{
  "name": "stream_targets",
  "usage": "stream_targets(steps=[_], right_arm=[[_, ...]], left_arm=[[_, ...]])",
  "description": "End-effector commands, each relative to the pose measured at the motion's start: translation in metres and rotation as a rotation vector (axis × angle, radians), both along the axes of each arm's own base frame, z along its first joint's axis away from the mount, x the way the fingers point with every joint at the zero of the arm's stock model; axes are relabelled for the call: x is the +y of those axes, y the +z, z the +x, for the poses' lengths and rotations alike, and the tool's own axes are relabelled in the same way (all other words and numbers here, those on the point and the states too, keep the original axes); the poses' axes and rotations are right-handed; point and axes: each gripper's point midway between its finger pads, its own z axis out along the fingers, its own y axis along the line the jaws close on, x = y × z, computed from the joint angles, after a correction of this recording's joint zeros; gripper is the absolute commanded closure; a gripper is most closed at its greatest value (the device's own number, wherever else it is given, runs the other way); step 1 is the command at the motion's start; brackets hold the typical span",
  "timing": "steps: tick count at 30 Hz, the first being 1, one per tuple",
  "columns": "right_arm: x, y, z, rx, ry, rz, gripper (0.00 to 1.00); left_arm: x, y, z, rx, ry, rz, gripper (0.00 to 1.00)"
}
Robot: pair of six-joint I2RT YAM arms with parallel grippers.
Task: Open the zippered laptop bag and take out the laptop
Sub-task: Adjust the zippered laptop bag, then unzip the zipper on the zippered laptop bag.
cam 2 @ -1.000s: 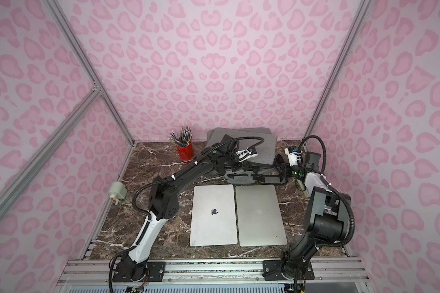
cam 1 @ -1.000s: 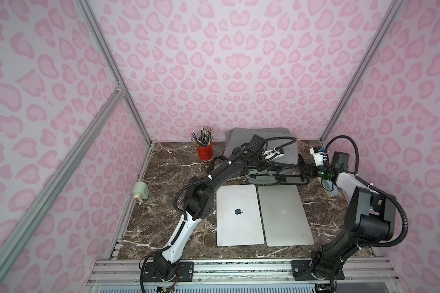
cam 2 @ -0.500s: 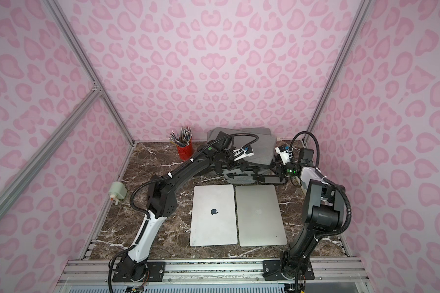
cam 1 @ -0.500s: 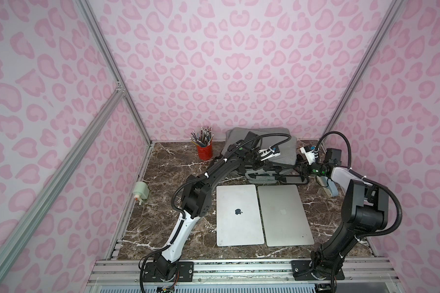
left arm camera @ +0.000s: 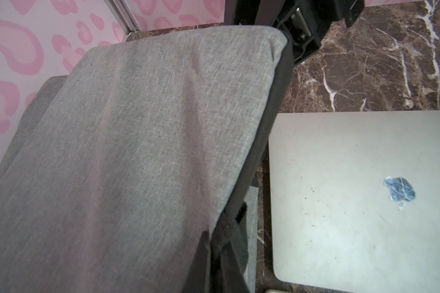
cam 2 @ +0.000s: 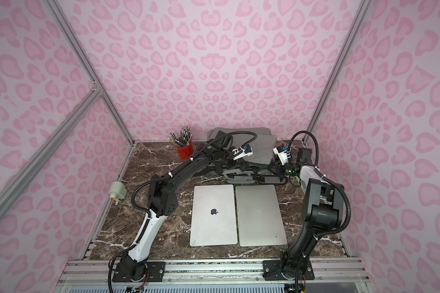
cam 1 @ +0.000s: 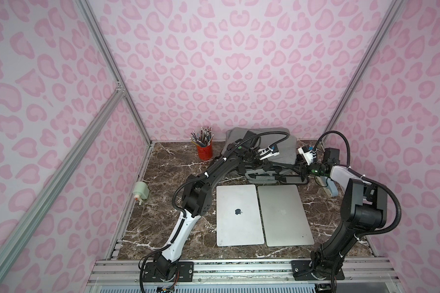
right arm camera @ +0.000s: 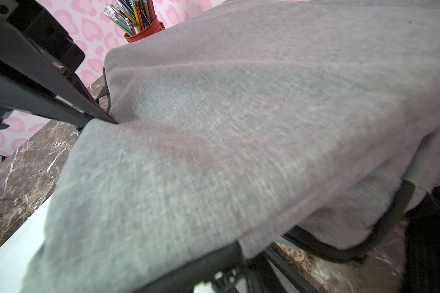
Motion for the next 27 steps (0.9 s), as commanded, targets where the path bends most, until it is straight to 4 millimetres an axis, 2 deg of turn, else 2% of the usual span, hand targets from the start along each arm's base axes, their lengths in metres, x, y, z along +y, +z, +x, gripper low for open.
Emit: stream_targets(steps=[1,7,12,18,23,27], right_arm=[[0.003,0.009,-0.004,-0.028,0.022,0.012,0.68],[0.001,0.019,-0.007,-0.05,0.016,0.018,0.71],[-0.001,0.019,-0.008,-0.041,0.015,0.03,0.74],[-0.005,0.02,-0.008,-0.034,-0.002,0.026,0.85],[-0.007,0.018,-0.007,-0.021,-0.017,0.016,0.98],[-0.009,0.017,-0.006,-0.021,-0.045,-0.026,1.0]], left_arm=[[-0.004,0.015,0.01,-0.055,-0.006,-0.046,0.98],[-0.004,0.012,0.008,-0.044,-0.007,-0.04,0.98],[-0.002,0.012,0.007,-0.04,-0.006,-0.033,0.98],[-0.002,0.013,0.007,-0.043,-0.008,-0.032,0.98],[-0.001,0.013,0.007,-0.04,0.003,-0.027,0.98],[0.001,0.013,0.018,-0.044,0.072,-0.025,0.98]])
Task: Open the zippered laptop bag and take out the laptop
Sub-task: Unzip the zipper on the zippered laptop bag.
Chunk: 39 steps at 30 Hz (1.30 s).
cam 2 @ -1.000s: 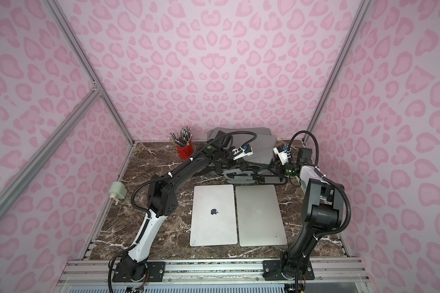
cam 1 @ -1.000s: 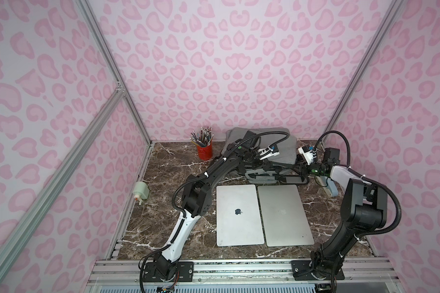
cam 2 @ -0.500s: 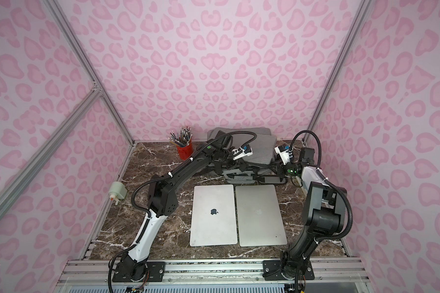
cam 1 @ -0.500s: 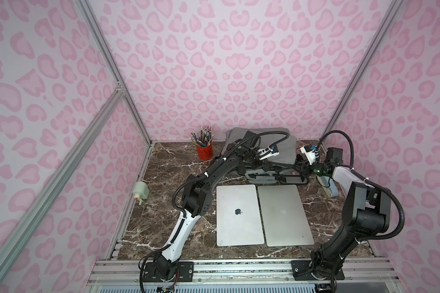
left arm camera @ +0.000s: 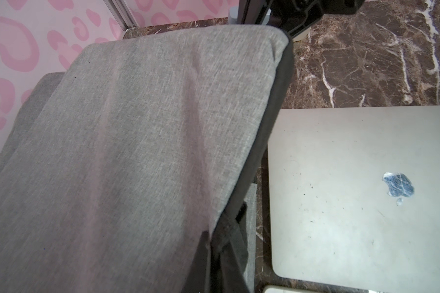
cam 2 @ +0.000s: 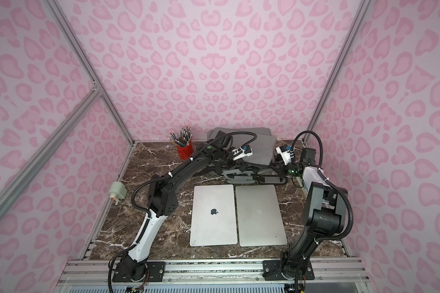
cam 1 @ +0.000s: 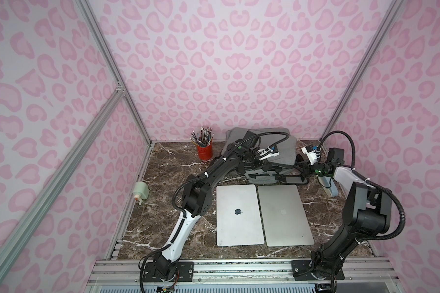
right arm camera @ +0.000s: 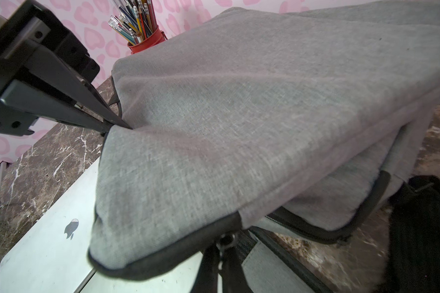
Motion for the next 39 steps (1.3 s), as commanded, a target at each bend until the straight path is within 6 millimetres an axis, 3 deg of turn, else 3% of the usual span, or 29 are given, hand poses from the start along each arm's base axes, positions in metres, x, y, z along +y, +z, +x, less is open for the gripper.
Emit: stream_targets(steps=[1,8,19,22,29,39], right_arm=[[0.0,0.001,0.001,-0.013,-0.022,-0.035,1.0],[0.001,0.004,-0.002,-0.052,-0.103,-0.142,1.0],[0.014,0.006,-0.027,-0.059,-0.15,-0.251,1.0],[0.025,0.012,-0.035,-0.076,-0.138,-0.241,1.0],[0.057,-0.001,-0.048,-0.024,-0.084,-0.252,1.0],[0.093,-0.001,-0.037,-0.003,-0.129,-0.094,1.0]], left_arm=[[-0.001,0.016,0.021,-0.05,0.085,-0.041,0.98],[-0.001,0.017,0.029,-0.005,0.174,-0.066,0.98],[-0.008,0.023,0.029,0.028,0.259,-0.088,0.99],[-0.012,0.022,0.025,0.039,0.257,-0.089,0.99],[-0.021,0.025,0.014,0.061,0.239,-0.102,0.98],[-0.033,0.028,-0.012,0.088,0.145,-0.118,0.99]])
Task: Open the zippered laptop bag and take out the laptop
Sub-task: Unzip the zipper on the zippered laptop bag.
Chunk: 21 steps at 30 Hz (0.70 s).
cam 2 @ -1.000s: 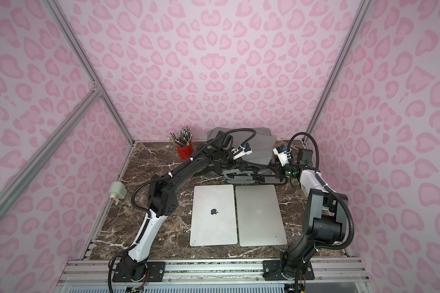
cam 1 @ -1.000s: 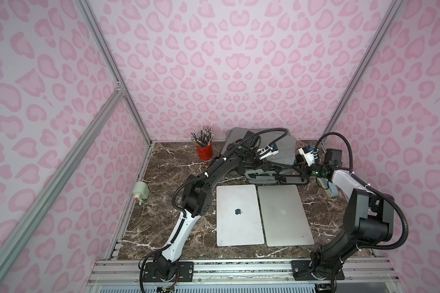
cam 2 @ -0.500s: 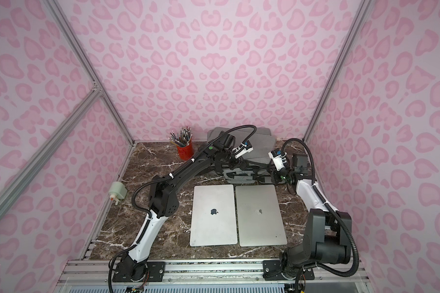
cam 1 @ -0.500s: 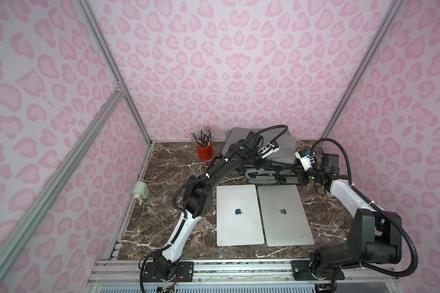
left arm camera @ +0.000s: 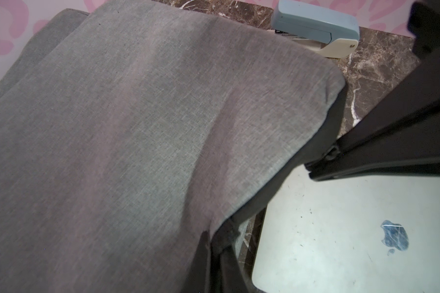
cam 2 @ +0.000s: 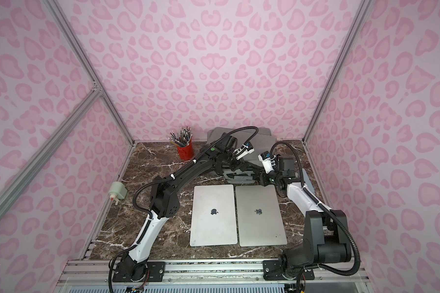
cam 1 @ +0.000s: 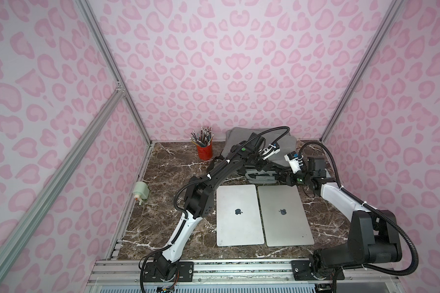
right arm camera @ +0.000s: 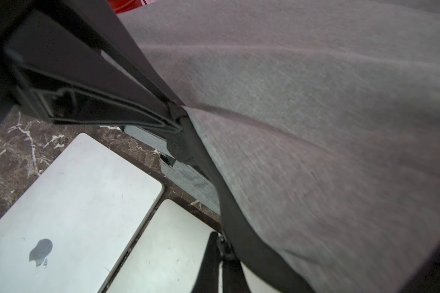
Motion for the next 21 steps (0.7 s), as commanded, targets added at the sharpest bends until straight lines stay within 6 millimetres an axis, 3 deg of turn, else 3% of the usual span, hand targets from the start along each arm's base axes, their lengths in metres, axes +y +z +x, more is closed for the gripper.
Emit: stream_targets(steps=[1,4,7,14,21], right_arm=[[0.016,0.004,0.005,0.002,0.006,0.098,1.0],[0.01,-0.003,0.007,0.025,-0.036,0.088,0.98],[-0.002,-0.001,0.005,0.033,-0.083,0.102,0.9],[-0.029,0.022,-0.012,0.042,-0.174,0.23,0.61],[-0.05,0.046,-0.021,0.096,-0.28,0.509,0.47]], left_arm=[[-0.023,0.035,-0.011,-0.057,-0.092,-0.132,0.98],[-0.018,0.033,-0.012,-0.069,-0.094,-0.12,0.98],[-0.01,0.027,-0.01,-0.067,-0.079,-0.111,0.98],[-0.005,0.018,-0.009,-0.036,-0.071,-0.103,0.99],[-0.006,0.015,-0.01,-0.015,-0.065,-0.108,0.98]])
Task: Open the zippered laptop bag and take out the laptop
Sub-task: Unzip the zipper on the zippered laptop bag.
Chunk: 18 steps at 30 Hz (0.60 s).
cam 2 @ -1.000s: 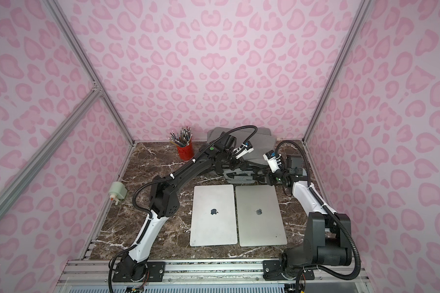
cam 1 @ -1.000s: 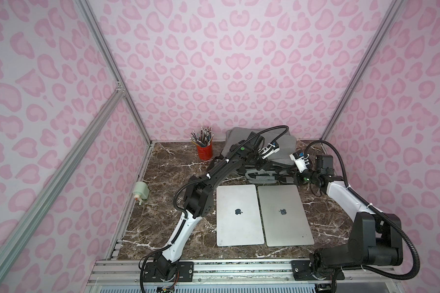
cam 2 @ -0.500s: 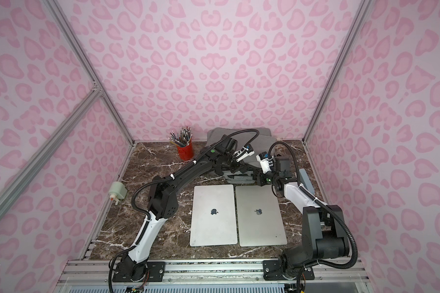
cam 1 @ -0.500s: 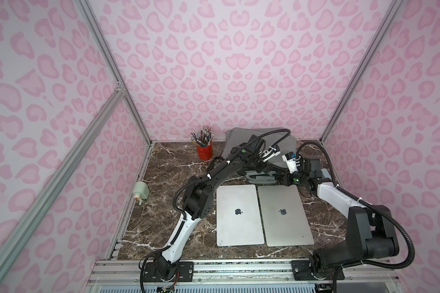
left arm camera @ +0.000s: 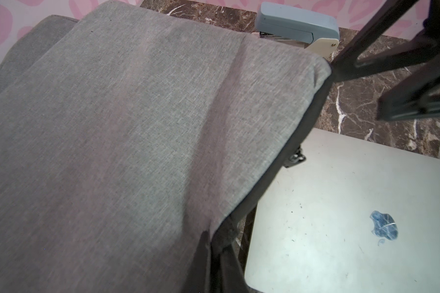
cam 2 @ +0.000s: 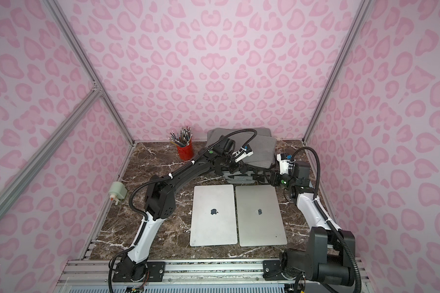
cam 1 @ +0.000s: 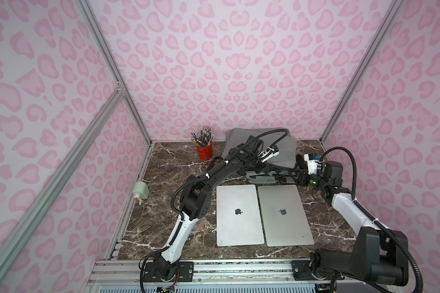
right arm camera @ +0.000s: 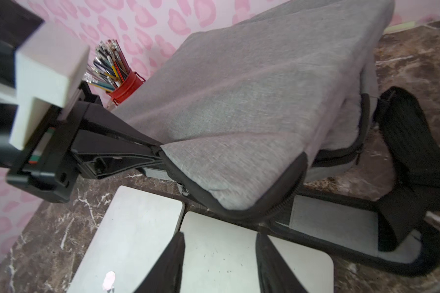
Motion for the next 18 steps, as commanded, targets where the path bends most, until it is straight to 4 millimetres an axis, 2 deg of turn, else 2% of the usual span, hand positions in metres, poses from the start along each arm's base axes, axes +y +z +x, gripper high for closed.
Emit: stream_targets(steps=[1,3,7,11,14,18], right_arm=[[0.001,0.012,0.003,0.035,-0.046,0.211,0.46],[0.002,0.018,0.007,0.042,-0.067,0.302,0.45],[0.003,0.027,0.017,0.063,-0.125,0.465,0.33],[0.001,0.01,0.028,0.147,-0.192,0.521,0.33],[0.008,-0.001,0.033,0.2,-0.196,0.536,0.33],[0.013,-0.007,0.04,0.227,-0.202,0.584,0.37]], left_arm=[[-0.009,0.017,-0.001,-0.003,-0.023,-0.071,0.98],[-0.008,0.017,-0.002,0.004,-0.021,-0.071,0.97],[-0.009,0.015,-0.007,0.016,-0.027,-0.062,0.95],[-0.01,0.017,-0.008,0.027,-0.021,-0.068,0.93],[-0.01,0.017,-0.009,0.035,-0.019,-0.07,0.92],[-0.009,0.019,-0.011,0.039,-0.017,-0.068,0.91]])
